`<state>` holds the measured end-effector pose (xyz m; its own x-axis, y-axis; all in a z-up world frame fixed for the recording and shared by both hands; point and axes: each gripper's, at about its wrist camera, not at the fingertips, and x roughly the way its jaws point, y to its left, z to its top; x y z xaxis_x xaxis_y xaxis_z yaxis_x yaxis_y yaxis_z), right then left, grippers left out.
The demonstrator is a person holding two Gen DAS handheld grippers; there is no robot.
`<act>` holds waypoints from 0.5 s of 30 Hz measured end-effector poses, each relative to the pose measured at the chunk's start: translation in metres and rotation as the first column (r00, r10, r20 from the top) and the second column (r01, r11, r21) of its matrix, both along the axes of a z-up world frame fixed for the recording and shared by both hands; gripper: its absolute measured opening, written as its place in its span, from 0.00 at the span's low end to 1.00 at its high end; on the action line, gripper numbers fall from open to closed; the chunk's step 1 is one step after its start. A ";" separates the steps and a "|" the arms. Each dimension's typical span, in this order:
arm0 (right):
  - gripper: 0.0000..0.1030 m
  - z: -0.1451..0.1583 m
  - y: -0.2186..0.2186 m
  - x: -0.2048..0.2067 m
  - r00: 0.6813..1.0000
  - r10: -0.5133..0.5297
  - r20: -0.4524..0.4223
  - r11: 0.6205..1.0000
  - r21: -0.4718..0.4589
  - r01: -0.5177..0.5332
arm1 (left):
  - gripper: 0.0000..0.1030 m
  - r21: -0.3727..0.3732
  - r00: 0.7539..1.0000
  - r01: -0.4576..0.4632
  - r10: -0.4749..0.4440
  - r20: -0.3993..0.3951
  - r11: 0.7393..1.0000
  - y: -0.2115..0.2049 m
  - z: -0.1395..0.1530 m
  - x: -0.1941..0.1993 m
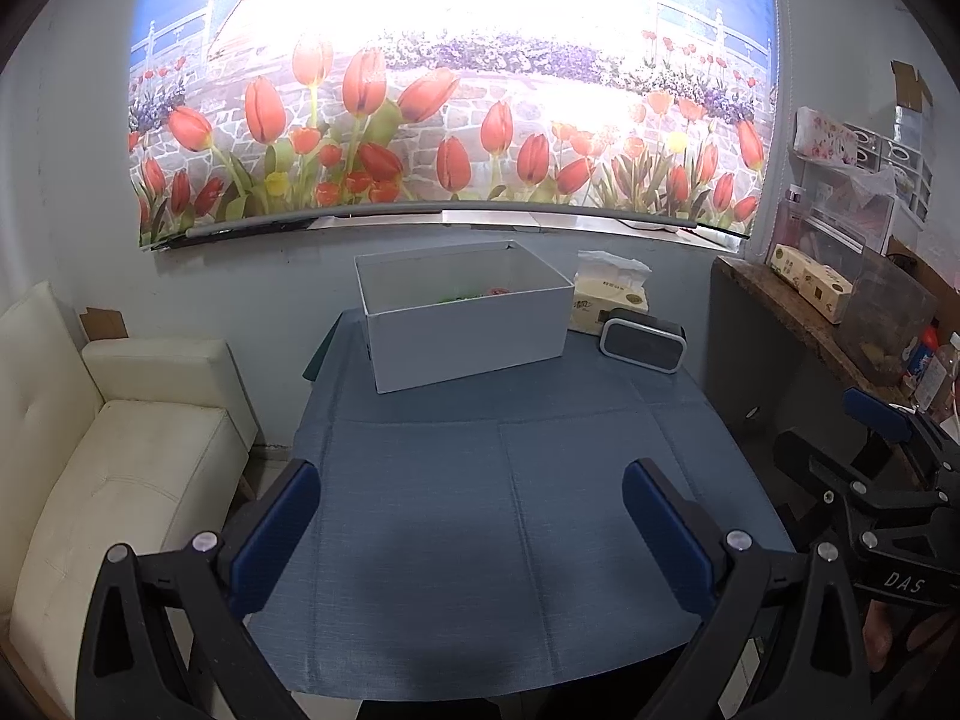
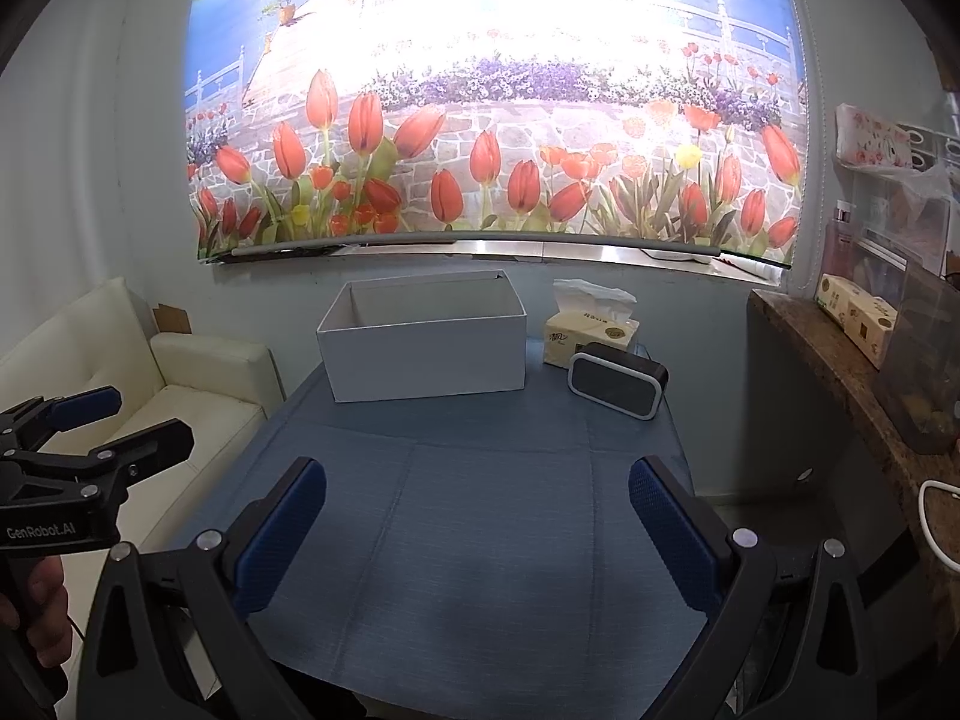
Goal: Organize snacks
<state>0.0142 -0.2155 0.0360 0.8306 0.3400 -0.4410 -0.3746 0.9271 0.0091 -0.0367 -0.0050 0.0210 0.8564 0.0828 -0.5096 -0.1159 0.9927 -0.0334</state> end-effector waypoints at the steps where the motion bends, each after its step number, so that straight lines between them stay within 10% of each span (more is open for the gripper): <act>1: 1.00 0.000 0.000 0.000 1.000 0.002 -0.001 1.000 0.001 -0.002 | 1.00 0.001 1.000 0.001 -0.001 0.001 1.000 0.000 0.000 0.000; 15: 1.00 0.001 0.001 -0.002 1.000 0.004 0.005 1.000 0.007 -0.004 | 1.00 -0.015 1.000 0.019 -0.018 0.012 1.000 0.000 0.002 -0.002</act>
